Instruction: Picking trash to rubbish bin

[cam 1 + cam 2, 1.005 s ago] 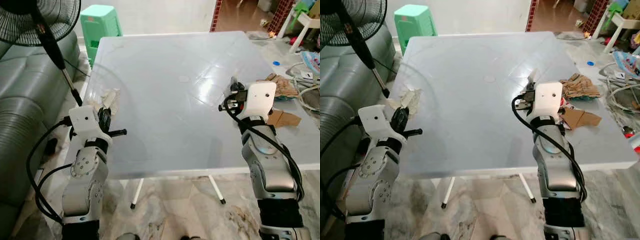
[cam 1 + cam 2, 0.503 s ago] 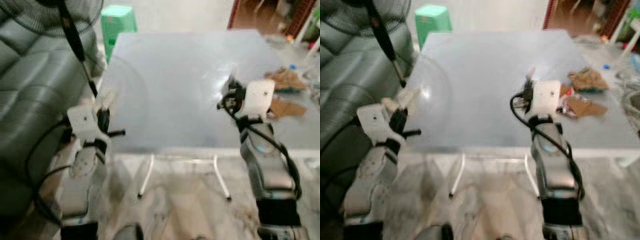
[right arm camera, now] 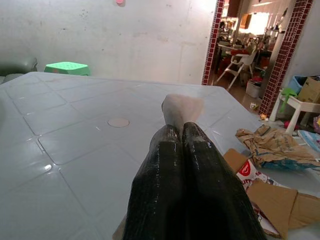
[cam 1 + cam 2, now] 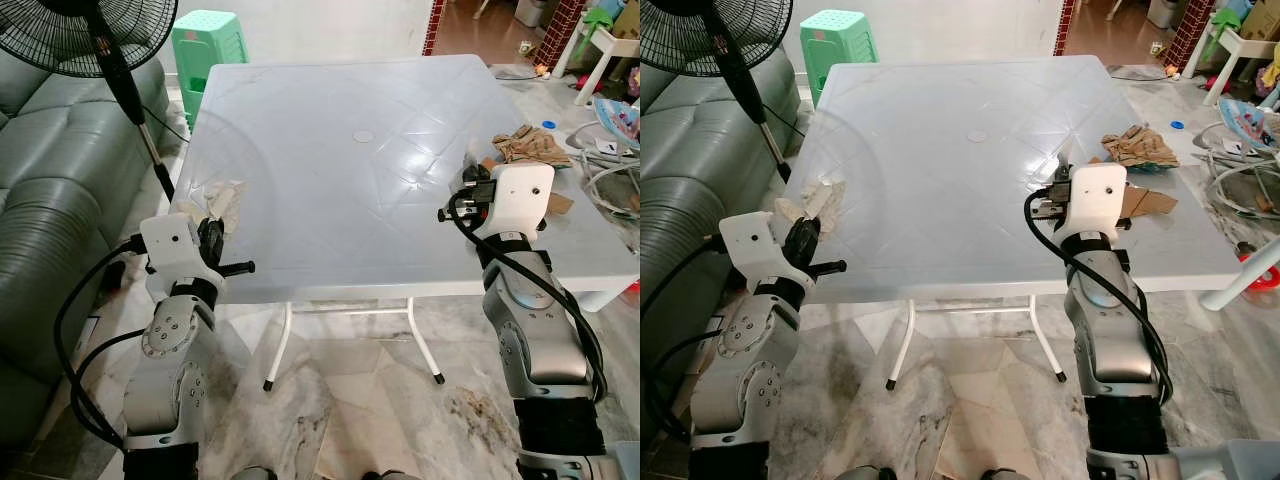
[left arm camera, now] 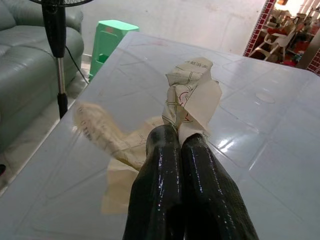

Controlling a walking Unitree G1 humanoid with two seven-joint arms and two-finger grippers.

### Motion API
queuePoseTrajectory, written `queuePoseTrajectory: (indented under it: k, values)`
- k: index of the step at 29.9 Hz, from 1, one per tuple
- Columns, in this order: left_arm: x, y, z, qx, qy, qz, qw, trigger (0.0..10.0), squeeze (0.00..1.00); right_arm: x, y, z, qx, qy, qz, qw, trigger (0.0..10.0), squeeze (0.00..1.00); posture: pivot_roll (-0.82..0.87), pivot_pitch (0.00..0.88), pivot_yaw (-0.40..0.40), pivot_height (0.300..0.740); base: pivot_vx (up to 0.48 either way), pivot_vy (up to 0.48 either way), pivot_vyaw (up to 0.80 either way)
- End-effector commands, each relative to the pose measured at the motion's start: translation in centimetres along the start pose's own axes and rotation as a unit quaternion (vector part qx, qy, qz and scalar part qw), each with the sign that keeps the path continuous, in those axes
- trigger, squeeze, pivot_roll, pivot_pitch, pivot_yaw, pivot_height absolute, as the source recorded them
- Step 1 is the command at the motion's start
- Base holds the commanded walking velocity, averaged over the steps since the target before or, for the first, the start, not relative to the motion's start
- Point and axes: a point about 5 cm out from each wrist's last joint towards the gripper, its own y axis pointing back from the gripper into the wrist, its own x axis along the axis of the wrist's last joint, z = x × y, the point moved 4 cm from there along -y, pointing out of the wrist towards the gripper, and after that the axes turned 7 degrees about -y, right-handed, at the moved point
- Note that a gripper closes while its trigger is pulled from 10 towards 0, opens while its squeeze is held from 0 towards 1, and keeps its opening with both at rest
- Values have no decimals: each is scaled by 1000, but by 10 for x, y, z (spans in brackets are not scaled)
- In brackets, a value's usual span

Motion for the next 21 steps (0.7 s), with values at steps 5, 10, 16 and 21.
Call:
queuePoseTrajectory:
  k: [5, 10, 16, 21]
  values:
    - [1, -1, 3, -9, 3, -1, 1000, 10000, 0, 4, -1, 0, 1, 2, 6, 1000, 10000, 0, -44, 86, -2, 740, -354, 0, 0]
    - [1, -1, 4, -9, 4, -1, 1000, 10000, 0, 4, -1, 0, 1, 1, 6, 1000, 10000, 0, -45, 86, 0, 740, -480, 0, 0]
    - [1, -1, 5, -11, 3, -1, 1000, 10000, 0, 4, -1, 0, 1, 2, 5, 1000, 10000, 0, -46, 86, 0, 740, -393, 0, 0]
    - [1, -1, 5, -12, 3, 0, 1000, 10000, 0, 4, -1, 1, 0, 1, 6, 1000, 10000, 0, -46, 86, 0, 740, -232, 0, 0]
